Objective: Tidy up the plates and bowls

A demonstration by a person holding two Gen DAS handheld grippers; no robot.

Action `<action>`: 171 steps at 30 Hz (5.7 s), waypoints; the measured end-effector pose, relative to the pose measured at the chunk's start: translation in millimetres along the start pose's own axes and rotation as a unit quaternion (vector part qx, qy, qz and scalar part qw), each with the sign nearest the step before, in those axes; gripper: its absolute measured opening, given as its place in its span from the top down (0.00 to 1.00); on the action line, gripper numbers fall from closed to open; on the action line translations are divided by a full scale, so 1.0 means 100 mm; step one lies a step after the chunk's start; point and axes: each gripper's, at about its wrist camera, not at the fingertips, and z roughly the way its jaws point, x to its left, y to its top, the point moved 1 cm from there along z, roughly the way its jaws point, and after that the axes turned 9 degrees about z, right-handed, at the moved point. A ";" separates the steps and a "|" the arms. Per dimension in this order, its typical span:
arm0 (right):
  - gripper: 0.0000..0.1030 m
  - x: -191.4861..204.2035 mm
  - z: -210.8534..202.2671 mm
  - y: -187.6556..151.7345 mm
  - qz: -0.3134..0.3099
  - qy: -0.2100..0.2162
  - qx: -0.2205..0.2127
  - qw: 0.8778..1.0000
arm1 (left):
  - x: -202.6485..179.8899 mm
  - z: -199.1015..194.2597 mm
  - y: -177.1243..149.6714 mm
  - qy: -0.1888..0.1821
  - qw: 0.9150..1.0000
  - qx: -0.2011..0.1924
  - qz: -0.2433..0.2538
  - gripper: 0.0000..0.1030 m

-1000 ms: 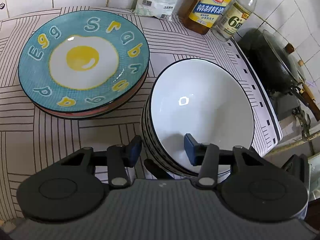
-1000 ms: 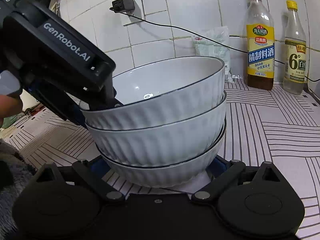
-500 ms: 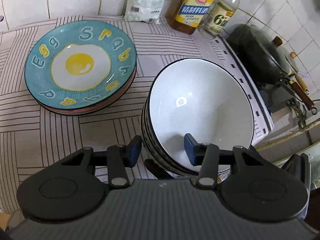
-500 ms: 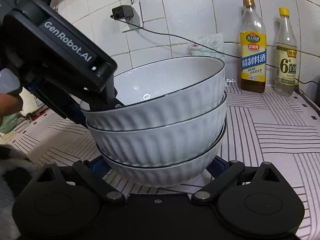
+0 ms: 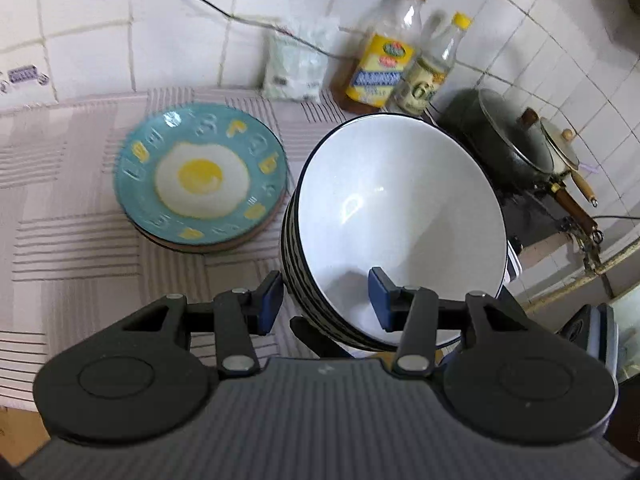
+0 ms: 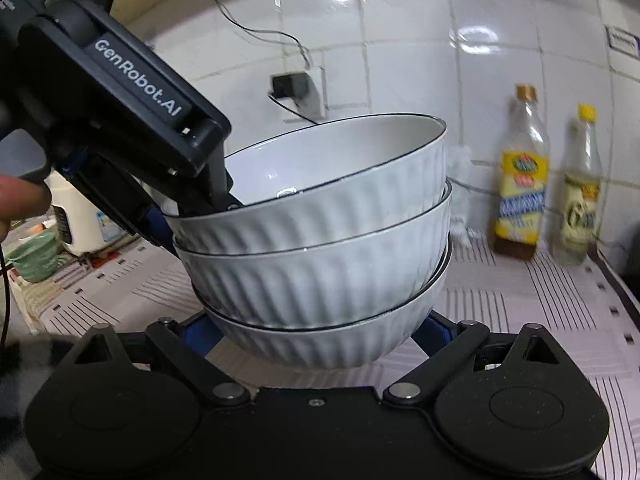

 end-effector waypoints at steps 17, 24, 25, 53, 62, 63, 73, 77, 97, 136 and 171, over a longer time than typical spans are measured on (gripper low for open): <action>0.04 0.40 0.79 0.43 -0.026 0.047 -0.009 0.998 | 0.81 -0.04 0.45 0.052 0.998 -0.026 -0.007 0.56; 0.04 0.39 1.22 0.41 -0.015 0.040 0.015 0.999 | 1.10 0.28 0.57 0.050 0.998 -0.020 -0.018 0.56; 0.04 0.38 1.27 0.40 -0.014 0.039 0.018 0.999 | 1.14 0.34 0.58 0.049 0.998 -0.020 -0.021 0.56; 0.04 0.25 1.91 0.07 -0.017 0.004 0.073 0.997 | 1.51 1.03 0.55 0.045 0.998 -0.007 -0.031 0.56; 0.04 0.14 1.94 0.08 0.021 0.015 0.080 0.996 | 1.49 1.07 0.58 0.051 0.998 -0.009 -0.032 0.55; 0.03 0.12 1.95 0.10 0.029 0.015 0.088 0.996 | 1.49 1.07 0.59 0.049 0.998 -0.008 -0.034 0.55; 0.03 0.16 1.77 0.24 0.054 -0.013 0.154 0.987 | 1.50 0.86 0.60 0.054 0.997 -0.002 -0.053 0.49; 0.03 0.21 1.56 0.28 0.033 -0.031 0.157 0.987 | 1.36 0.71 0.55 0.062 0.998 -0.012 -0.026 0.48; 0.02 0.22 0.52 0.69 0.075 -0.099 0.118 0.985 | 0.79 -0.47 0.35 0.095 0.993 -0.068 -0.011 0.12; 0.00 0.77 -0.79 0.83 0.103 -0.157 0.114 0.976 | 0.15 -1.31 -0.36 0.208 0.977 -0.036 -0.006 0.10; 0.00 0.94 -1.10 0.80 0.075 -0.180 0.090 0.977 | -0.01 -1.50 -0.57 0.222 0.973 -0.063 0.009 0.10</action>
